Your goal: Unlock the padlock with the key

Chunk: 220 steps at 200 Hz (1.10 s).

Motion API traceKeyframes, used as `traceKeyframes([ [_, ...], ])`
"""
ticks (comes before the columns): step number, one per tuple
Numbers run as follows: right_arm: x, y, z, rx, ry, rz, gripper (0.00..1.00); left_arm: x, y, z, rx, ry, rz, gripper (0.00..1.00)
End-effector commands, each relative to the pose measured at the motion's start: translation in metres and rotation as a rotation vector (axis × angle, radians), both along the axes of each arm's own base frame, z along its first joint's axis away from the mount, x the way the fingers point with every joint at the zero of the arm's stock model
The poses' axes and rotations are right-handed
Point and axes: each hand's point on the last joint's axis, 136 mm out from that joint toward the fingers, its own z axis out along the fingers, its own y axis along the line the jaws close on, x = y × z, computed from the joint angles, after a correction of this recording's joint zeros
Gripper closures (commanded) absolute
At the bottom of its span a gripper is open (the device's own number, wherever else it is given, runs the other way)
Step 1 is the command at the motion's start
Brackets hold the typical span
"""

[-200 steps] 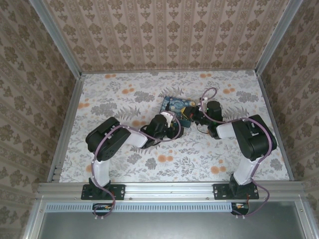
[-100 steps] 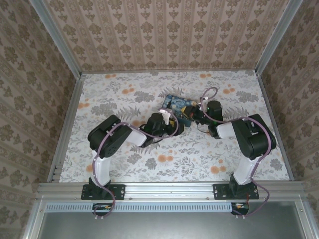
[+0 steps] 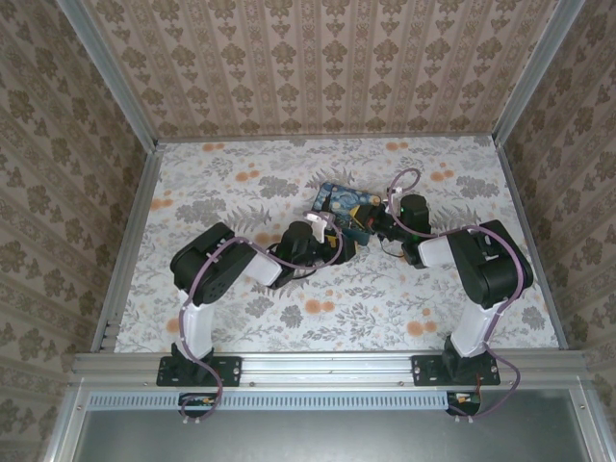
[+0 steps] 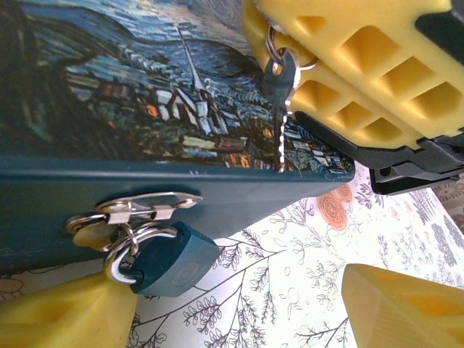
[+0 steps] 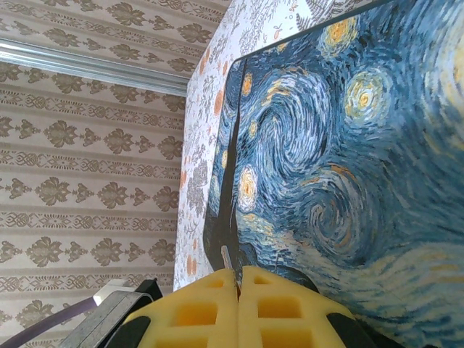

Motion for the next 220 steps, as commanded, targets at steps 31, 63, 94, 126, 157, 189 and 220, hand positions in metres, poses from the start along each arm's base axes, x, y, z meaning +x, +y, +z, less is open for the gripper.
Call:
traceKeyframes([
  [31, -0.005, -0.002, -0.025, -0.007, 0.084, -0.001, 1.0, 0.009, -0.004, 0.002, -0.098, 0.03, 0.032, 0.24],
  [63, -0.005, -0.002, -0.025, -0.004, 0.082, -0.003, 1.0, 0.013, -0.004, -0.002, -0.107, 0.045, 0.05, 0.24],
  [94, -0.005, -0.002, -0.025, -0.004, 0.083, -0.004, 1.0, 0.012, -0.006, 0.005, -0.143, 0.05, 0.046, 0.24],
  [126, -0.006, -0.003, -0.026, -0.004, 0.085, -0.005, 1.0, 0.009, -0.001, 0.018, -0.214, 0.052, 0.062, 0.25],
  [157, -0.006, -0.003, -0.027, -0.003, 0.087, -0.005, 1.0, 0.008, 0.0, 0.017, -0.242, 0.071, 0.073, 0.25],
  [189, -0.006, -0.002, -0.028, -0.006, 0.087, -0.004, 1.0, 0.003, -0.003, 0.017, -0.235, 0.066, 0.069, 0.25],
  [220, -0.006, -0.003, -0.03, -0.003, 0.09, -0.007, 1.0, 0.005, -0.003, 0.01, -0.234, 0.081, 0.089, 0.29],
])
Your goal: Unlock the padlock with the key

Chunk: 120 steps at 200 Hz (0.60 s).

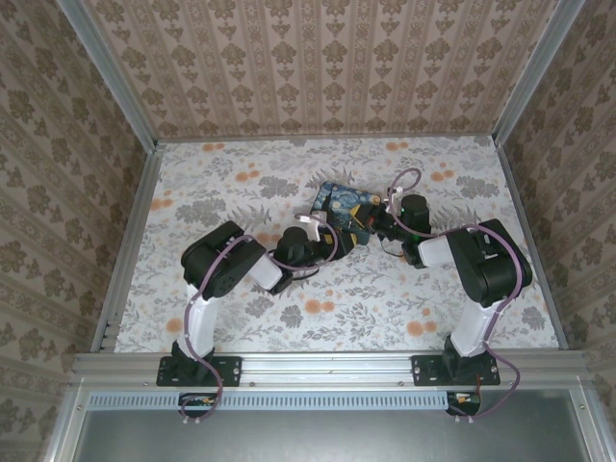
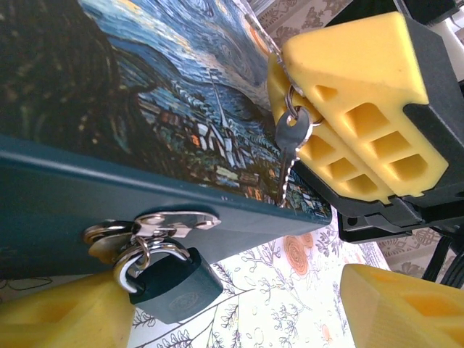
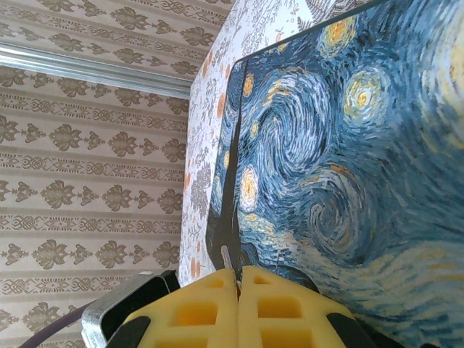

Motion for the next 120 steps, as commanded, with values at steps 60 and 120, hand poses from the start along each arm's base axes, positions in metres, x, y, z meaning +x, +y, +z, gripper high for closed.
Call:
traceKeyframes([
  [60, -0.008, -0.003, -0.032, -0.018, 0.094, -0.003, 1.0, -0.01, -0.003, 0.009, -0.035, -0.023, 0.017, 0.3],
  [120, -0.009, -0.005, -0.035, -0.017, 0.099, -0.004, 1.0, -0.003, -0.001, 0.014, -0.049, -0.024, 0.06, 0.29],
])
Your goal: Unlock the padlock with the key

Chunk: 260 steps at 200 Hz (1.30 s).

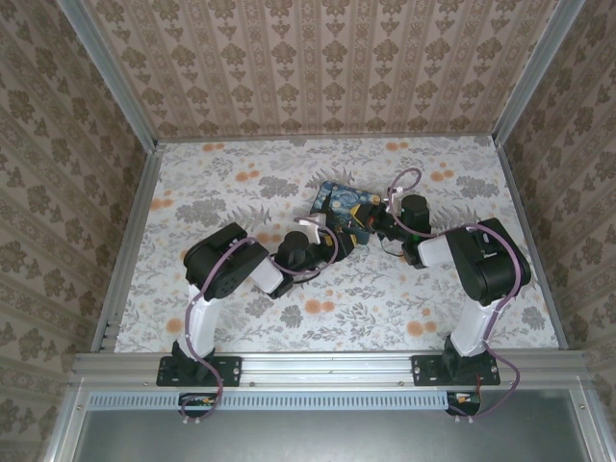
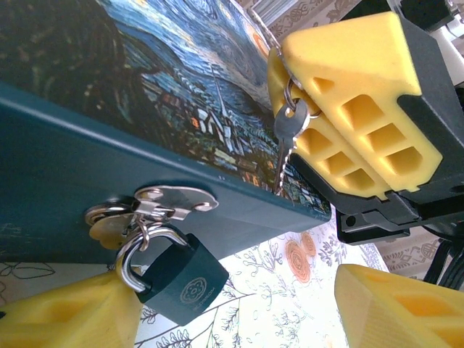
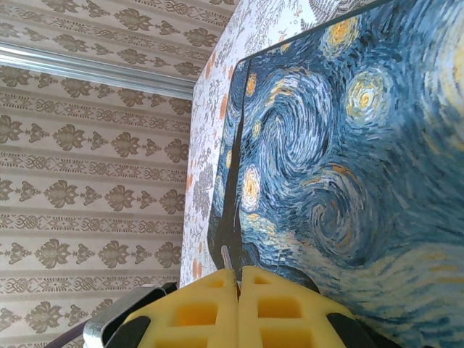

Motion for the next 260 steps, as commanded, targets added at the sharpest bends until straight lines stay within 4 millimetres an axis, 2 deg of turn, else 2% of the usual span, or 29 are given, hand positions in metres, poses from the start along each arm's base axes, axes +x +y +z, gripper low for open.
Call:
traceKeyframes([
  [1, -0.01, -0.004, -0.034, -0.023, 0.105, -0.004, 1.0, -0.001, -0.002, 0.015, -0.042, -0.012, 0.016, 0.29],
  [98, -0.011, -0.009, -0.041, -0.018, 0.118, -0.015, 1.0, 0.005, -0.012, 0.05, -0.129, -0.029, 0.042, 0.29],
  [139, -0.012, -0.01, -0.041, -0.015, 0.116, -0.016, 1.0, 0.0, -0.009, 0.052, -0.128, -0.03, 0.058, 0.3],
  [203, -0.011, -0.012, -0.043, -0.01, 0.119, -0.021, 1.0, 0.007, -0.009, 0.034, -0.109, 0.002, 0.084, 0.3],
  [260, -0.012, -0.014, -0.047, -0.009, 0.128, -0.022, 1.0, 0.013, -0.002, 0.006, -0.069, 0.048, 0.115, 0.28],
])
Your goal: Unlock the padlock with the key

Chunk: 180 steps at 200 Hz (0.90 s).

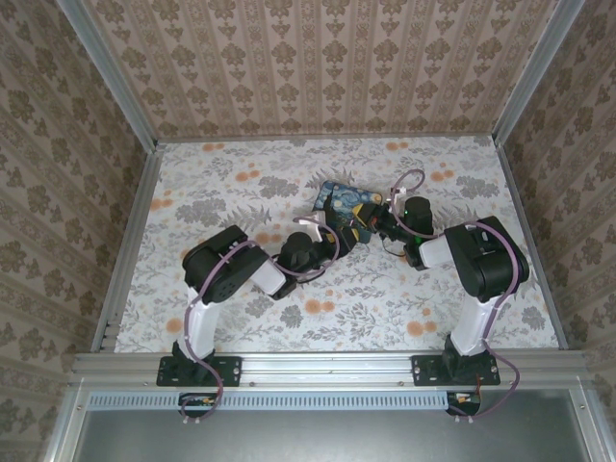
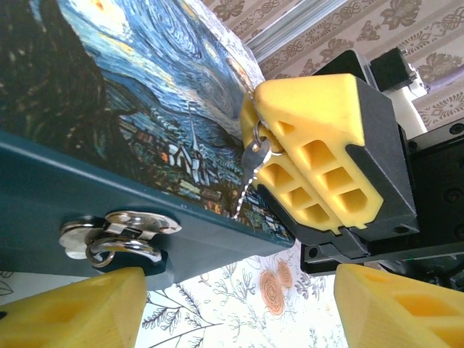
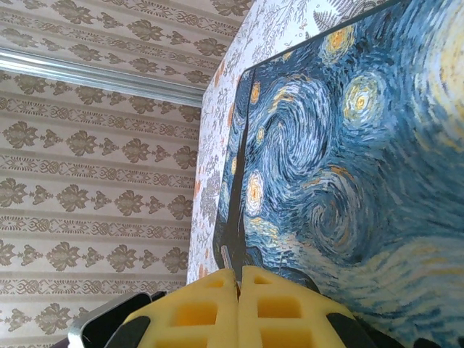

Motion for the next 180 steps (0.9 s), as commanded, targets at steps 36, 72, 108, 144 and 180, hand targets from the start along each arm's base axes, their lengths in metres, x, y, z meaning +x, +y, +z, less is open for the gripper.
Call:
traceKeyframes([
  [36, -0.013, -0.007, -0.049, -0.03, 0.154, -0.007, 1.0, 0.011, 0.011, -0.03, 0.028, 0.052, 0.056, 0.27],
  [72, -0.013, -0.009, -0.05, -0.028, 0.157, -0.01, 1.0, 0.015, 0.014, -0.041, 0.045, 0.068, 0.067, 0.26],
  [108, -0.013, -0.011, -0.05, -0.026, 0.161, -0.014, 1.0, 0.017, 0.018, -0.049, 0.066, 0.076, 0.066, 0.3],
  [144, -0.014, -0.013, -0.051, -0.027, 0.163, -0.013, 1.0, 0.014, 0.021, -0.066, 0.174, 0.11, 0.047, 0.32],
  [180, -0.015, -0.015, -0.053, -0.029, 0.165, -0.019, 1.0, 0.009, 0.021, -0.079, 0.314, 0.127, 0.025, 0.34],
])
